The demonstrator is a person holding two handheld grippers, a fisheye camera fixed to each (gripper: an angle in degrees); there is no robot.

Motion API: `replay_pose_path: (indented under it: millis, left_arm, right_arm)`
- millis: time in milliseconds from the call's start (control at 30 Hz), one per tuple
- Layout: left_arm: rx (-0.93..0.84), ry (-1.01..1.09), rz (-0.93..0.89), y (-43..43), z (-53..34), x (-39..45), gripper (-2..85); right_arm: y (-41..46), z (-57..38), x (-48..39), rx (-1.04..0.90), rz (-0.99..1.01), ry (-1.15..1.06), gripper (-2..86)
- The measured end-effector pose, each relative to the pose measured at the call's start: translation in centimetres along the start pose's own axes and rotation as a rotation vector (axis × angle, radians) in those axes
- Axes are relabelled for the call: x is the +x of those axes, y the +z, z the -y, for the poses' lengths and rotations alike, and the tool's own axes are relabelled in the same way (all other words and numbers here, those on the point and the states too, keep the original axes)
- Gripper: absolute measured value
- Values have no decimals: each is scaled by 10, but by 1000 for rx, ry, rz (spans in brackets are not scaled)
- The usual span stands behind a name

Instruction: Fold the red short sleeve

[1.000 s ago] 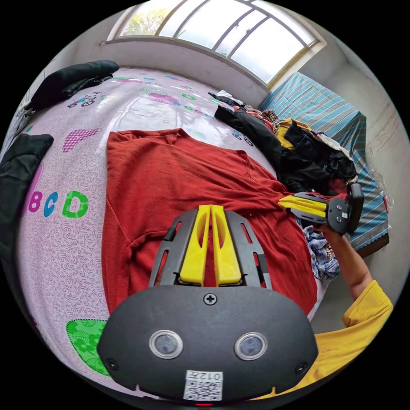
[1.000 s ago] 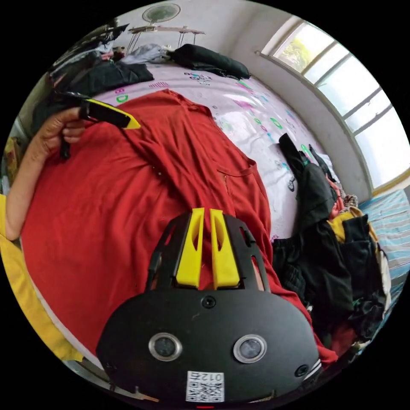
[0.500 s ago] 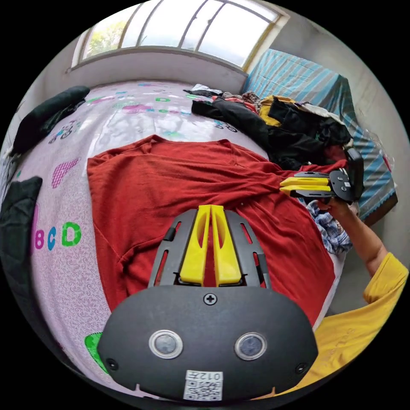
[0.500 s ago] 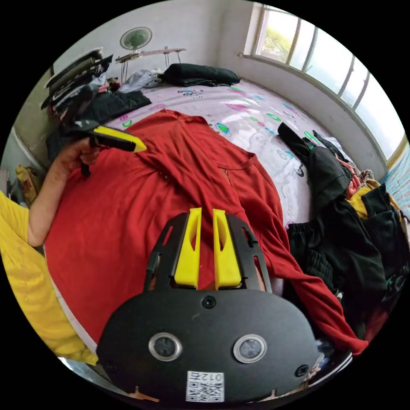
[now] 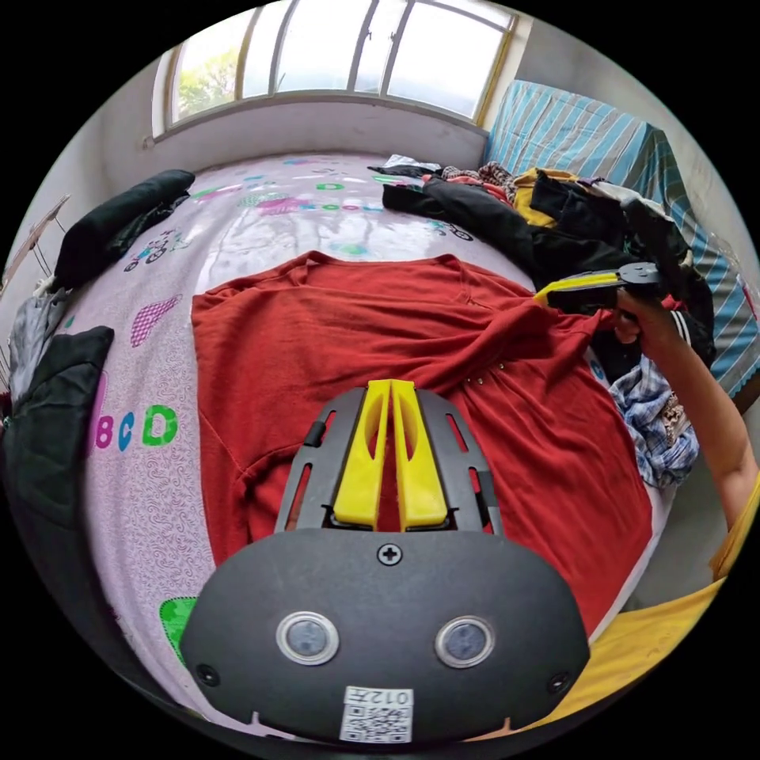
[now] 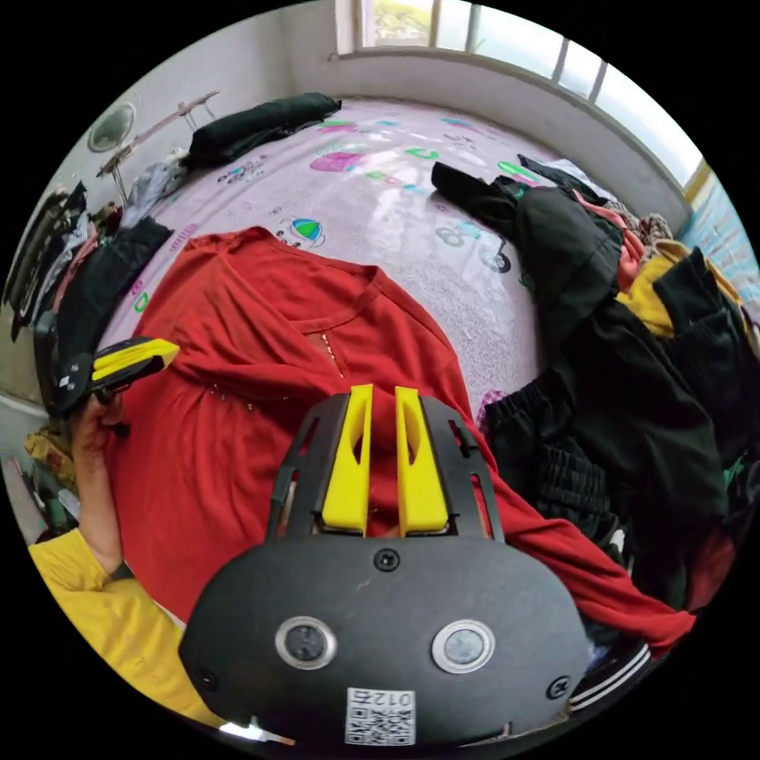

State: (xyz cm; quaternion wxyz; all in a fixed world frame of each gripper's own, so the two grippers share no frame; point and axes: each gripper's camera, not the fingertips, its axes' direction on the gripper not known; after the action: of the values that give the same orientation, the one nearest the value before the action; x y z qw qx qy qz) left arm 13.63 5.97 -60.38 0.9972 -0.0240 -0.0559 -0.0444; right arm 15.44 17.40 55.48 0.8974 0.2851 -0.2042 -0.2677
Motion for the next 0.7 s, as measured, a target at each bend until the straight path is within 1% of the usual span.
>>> replay_pose_path:
  millis: [67,167,333,433,500,567,700]
  left_arm:
    - [4,9,25,-8,3,4,3]
    - [6,38,57,-22,6,17,3]
    - [-51,82,119,-35,22,41,2]
    - [-63,107,140,-40,34,51,2]
    - [-76,107,149,-41,40,53,2]
    - [-78,89,151,-43,44,52,3]
    - [-53,29,97,-56,54,41,5]
  right_arm:
    - [-23,-32,25,112,90,65,19]
    - [-39,-75,49,194,167,98,19]
    - [-32,-102,67,188,167,47,21]
    - [-31,-103,67,221,159,-19,27]
    - [-25,-100,68,206,158,-37,34]
    - [-12,-92,77,154,184,-18,36]
    - [-17,-91,101,170,253,49,13]
